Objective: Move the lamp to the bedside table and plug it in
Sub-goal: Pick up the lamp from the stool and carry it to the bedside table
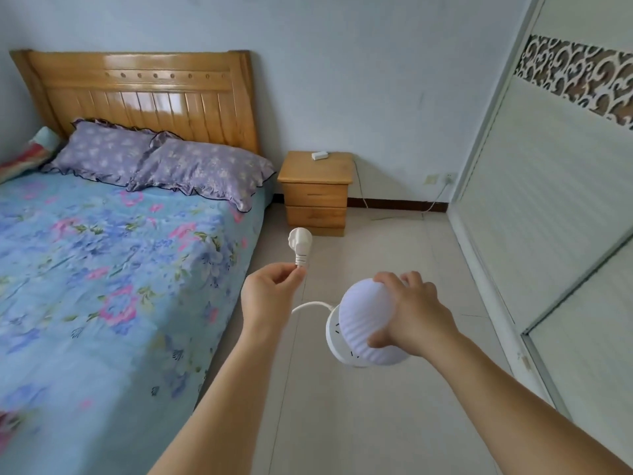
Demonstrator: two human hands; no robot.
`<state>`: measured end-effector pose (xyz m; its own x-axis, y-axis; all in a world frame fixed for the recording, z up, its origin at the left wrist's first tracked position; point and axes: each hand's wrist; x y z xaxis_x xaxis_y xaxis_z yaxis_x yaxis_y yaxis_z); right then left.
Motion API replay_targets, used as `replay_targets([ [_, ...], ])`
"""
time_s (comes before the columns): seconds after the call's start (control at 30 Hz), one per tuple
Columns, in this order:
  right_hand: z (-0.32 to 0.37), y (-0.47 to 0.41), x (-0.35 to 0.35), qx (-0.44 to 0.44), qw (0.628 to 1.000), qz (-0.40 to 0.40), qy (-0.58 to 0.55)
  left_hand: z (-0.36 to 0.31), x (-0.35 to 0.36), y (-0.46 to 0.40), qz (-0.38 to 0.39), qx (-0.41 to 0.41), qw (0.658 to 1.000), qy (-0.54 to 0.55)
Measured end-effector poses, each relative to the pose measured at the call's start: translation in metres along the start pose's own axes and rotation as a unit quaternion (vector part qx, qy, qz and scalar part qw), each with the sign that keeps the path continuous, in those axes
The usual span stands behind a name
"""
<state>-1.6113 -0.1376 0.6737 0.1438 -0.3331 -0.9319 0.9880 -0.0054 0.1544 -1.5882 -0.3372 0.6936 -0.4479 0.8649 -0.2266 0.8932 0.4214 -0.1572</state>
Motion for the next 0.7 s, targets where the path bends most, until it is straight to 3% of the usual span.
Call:
replay_targets([
  [0.7, 0.013, -0.417, -0.056, -0.047, 0.998, 0.037, 0.032, 0.033, 0.191, -0.340, -0.038, -0.037, 0.999, -0.008],
])
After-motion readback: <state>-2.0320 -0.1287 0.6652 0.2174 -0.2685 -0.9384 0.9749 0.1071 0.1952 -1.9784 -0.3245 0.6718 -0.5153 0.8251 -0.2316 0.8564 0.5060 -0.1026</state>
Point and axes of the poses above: each hand's wrist, its own y-axis away from the middle knuckle, its own x-axis out of the palm, z = x × y, and after that the axes turned 8 degrees about x, right-handed
